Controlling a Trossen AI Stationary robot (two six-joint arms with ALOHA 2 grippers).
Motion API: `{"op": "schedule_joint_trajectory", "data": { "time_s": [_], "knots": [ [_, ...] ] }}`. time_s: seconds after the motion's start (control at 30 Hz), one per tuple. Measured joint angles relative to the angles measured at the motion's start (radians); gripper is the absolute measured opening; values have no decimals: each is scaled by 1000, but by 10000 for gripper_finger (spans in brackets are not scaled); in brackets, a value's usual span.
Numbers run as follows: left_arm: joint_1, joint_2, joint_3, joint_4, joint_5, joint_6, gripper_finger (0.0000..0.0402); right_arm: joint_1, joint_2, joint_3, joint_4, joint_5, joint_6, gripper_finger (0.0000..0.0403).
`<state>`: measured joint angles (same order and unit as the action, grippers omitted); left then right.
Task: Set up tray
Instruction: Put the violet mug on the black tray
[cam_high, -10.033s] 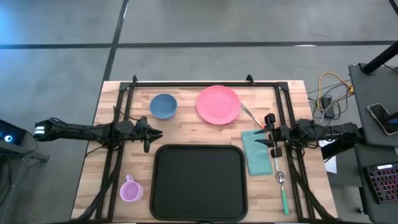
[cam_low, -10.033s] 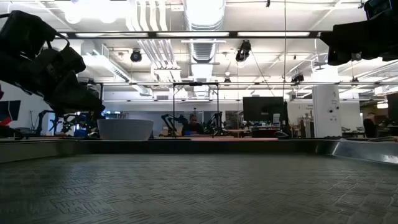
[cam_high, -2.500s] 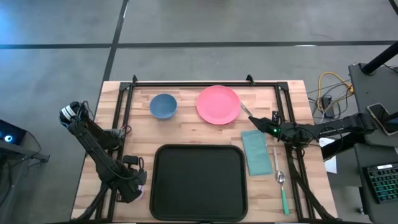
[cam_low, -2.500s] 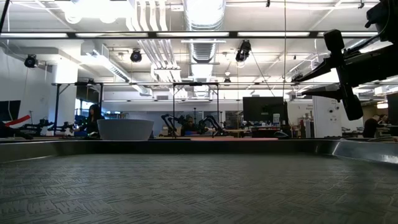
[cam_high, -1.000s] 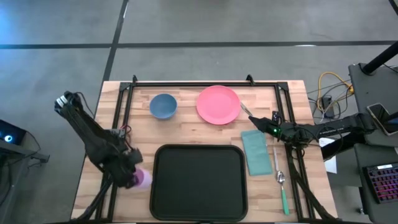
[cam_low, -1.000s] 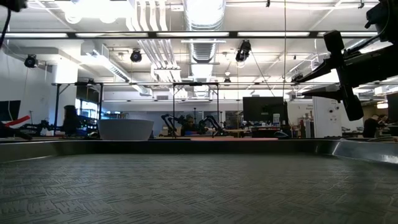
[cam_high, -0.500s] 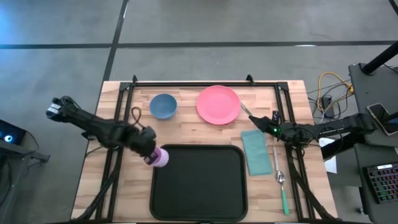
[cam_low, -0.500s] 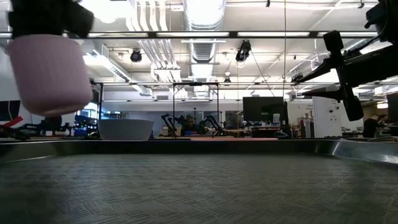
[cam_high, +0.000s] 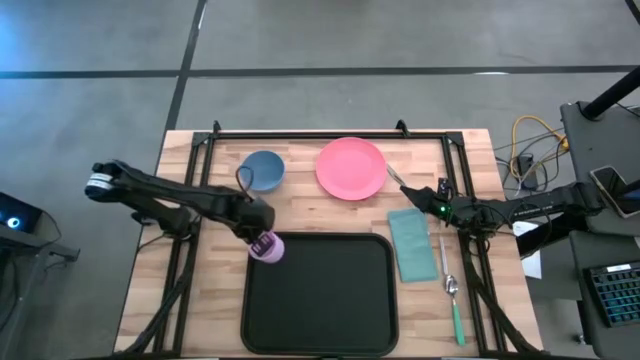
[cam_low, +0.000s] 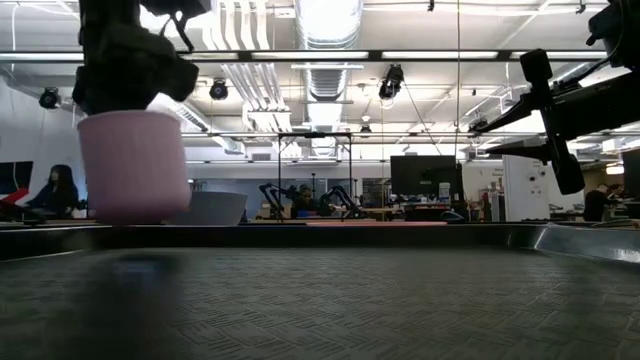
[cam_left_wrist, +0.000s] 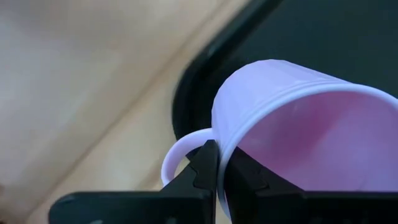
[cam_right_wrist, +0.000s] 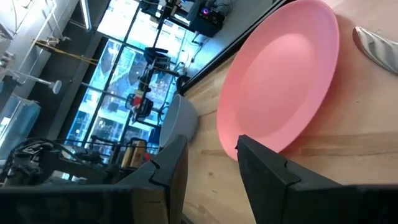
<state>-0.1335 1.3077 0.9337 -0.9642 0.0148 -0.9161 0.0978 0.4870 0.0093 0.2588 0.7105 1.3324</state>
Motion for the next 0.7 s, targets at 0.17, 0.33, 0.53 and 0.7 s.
{"op": "schedule_joint_trajectory", "data": {
  "time_s": [0.17,0.33,0.53,0.7],
  "knots": [
    [-19,58,0,21,22,-1,0,0,1,1,-13,0,0,128],
    [-33,59,0,22,62,-2,0,0,1,1,-23,-3,8,128],
    [-58,49,0,32,64,-1,18,0,1,1,-23,-7,-5,128],
    [-63,48,0,46,65,-12,46,0,1,1,-23,-7,-31,128]
  ]
}}
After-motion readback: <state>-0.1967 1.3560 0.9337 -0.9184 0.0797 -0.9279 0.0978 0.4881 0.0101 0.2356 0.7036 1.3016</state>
